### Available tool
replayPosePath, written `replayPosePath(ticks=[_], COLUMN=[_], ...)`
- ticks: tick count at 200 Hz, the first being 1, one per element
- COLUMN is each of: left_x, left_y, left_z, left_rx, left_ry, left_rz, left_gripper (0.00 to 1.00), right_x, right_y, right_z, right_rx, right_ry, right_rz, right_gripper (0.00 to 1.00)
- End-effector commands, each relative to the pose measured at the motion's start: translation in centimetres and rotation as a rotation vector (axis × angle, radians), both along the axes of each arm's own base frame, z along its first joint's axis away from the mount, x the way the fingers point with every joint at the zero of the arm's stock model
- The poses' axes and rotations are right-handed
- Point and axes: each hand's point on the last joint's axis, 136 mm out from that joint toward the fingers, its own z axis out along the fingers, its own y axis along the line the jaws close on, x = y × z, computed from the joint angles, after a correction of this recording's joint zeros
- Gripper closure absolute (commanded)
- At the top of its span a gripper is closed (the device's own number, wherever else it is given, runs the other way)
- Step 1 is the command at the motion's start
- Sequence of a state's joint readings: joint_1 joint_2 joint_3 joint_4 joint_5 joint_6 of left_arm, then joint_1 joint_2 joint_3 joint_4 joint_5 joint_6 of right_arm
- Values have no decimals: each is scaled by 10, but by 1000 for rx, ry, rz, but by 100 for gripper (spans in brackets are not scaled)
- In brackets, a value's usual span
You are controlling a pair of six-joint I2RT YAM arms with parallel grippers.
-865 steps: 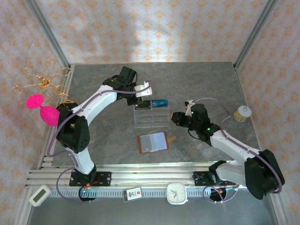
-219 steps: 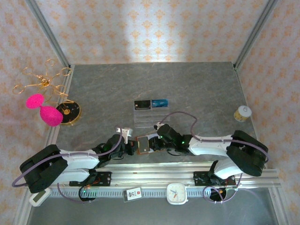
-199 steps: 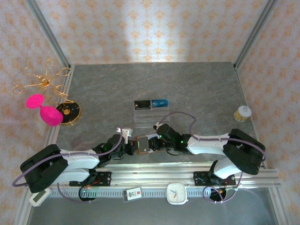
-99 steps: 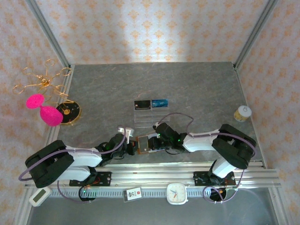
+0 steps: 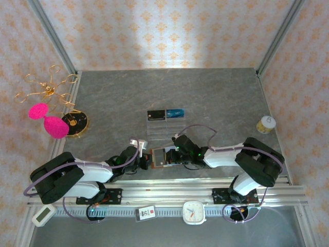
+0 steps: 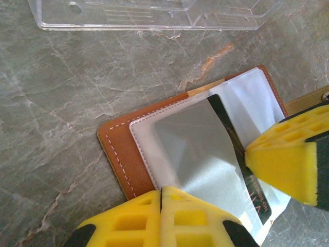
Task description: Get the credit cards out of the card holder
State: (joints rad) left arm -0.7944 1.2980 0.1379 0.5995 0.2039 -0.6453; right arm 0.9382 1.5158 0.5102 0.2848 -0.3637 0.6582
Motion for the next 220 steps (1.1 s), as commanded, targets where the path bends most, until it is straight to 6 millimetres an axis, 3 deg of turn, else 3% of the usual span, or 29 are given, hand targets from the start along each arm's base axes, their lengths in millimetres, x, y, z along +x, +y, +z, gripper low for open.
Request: replayPosePath(ticks=[1,30,54,68,90,117,159,220], left_x=[-6,0,2,2,2,2,2,-6], left_y=[10,-1,-22,-35,-40,-27,-24,-10], left_z=[-12,5,35,42,25,0,9,-14], left_rx=[51,23,-41,-49,-7,81,61,134], left_ry=[26,-2,-67,-83,-44,-2,-32,23], left_rz=[-13,-39,-76,-110,-119,-83,-70,-63], left_gripper=[100,100,100,100,100,100,100,100], right_x=[4,4,5,5,6,6,7,7], right_y=[-16,-10,-5,-4,-5,-6,-4,-2], right_z=[-3,5,11,11,11,8,6,3], right_rx=[-32,-2,9,13,8,2,2,-1], right_ry=[-14,-22,-33,-35,-37,-34,-31,-18], right_rz=[-61,-45,-22,-21,-26,-31,-28,-25], right_gripper=[100,100,98,95,93,92,91,81])
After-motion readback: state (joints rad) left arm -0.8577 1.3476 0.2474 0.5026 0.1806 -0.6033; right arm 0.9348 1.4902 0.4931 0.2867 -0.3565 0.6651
